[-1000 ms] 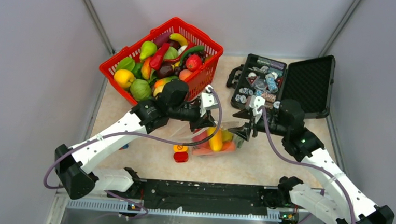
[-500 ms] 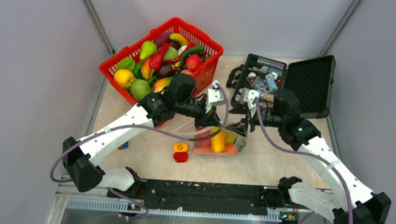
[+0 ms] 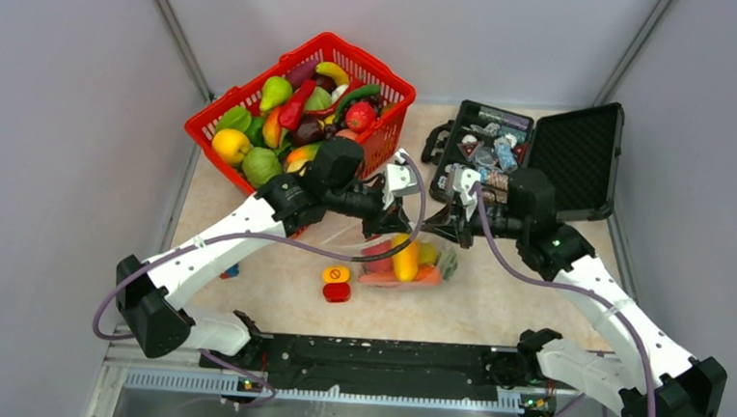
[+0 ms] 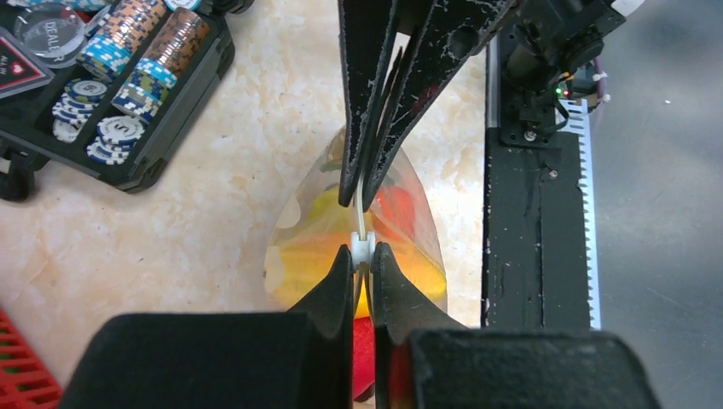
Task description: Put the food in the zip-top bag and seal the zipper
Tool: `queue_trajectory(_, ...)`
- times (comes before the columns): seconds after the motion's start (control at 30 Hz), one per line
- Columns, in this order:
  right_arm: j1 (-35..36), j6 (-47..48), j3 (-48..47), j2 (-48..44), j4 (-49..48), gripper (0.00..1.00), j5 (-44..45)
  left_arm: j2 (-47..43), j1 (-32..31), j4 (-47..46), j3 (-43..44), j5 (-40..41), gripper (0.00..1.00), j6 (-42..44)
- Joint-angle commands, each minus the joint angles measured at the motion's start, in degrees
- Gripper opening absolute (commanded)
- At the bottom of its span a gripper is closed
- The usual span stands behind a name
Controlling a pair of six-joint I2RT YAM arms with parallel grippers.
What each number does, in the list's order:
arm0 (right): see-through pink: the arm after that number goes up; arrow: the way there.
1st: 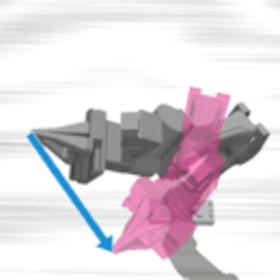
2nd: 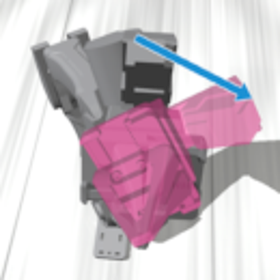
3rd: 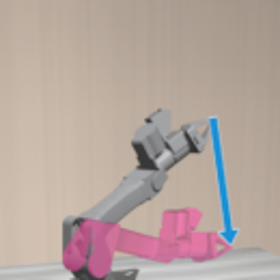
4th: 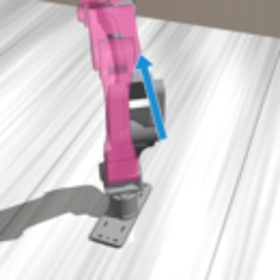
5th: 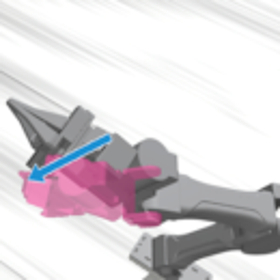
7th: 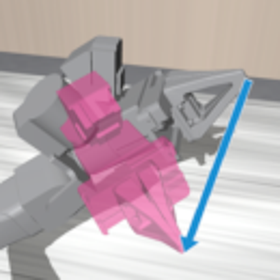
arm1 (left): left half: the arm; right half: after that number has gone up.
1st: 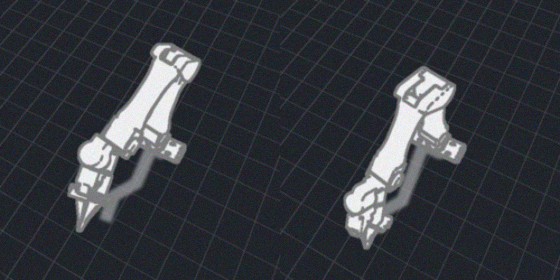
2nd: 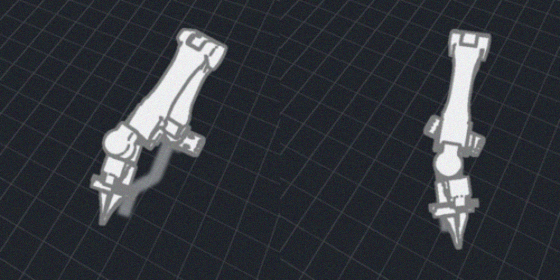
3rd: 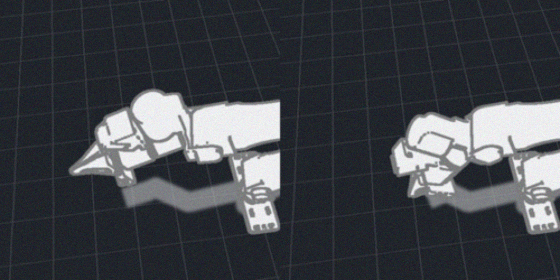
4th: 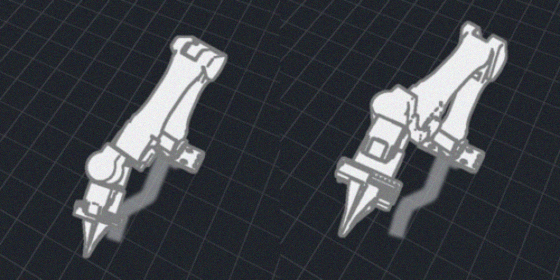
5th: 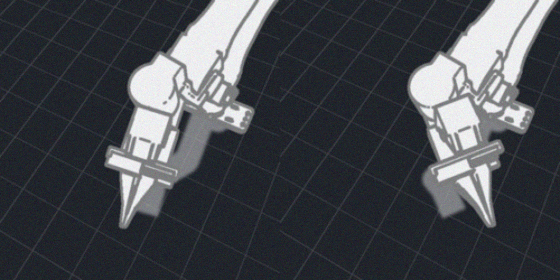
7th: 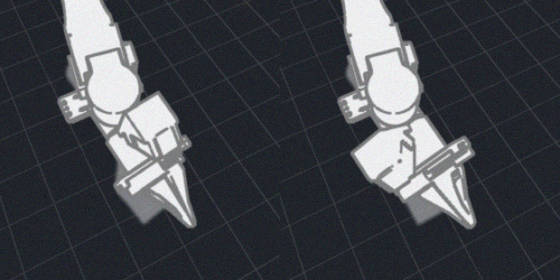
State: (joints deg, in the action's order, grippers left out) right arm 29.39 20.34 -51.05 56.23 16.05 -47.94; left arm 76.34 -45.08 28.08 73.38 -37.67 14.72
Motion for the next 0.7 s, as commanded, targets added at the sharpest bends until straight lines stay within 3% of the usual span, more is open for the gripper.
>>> queue_trajectory(0.0, -0.3, -1.6, 2.0, -3.5, -4.4, 0.00, 9.1, -4.7, 0.7, 0.1, -2.4, 2.2, 0.00, -0.2)
queue_trajectory(0.27, -0.3, -3.8, 5.2, -6.7, -5.8, 0.00, 16.8, -12.3, 5.8, 0.4, -11.2, 4.3, 0.00, -1.1)
queue_trajectory(0.67, -0.3, -7.5, 7.8, -9.5, -10.2, 0.00, 28.4, -15.6, 8.1, 4.2, -14.8, 7.3, 0.00, -1.5)
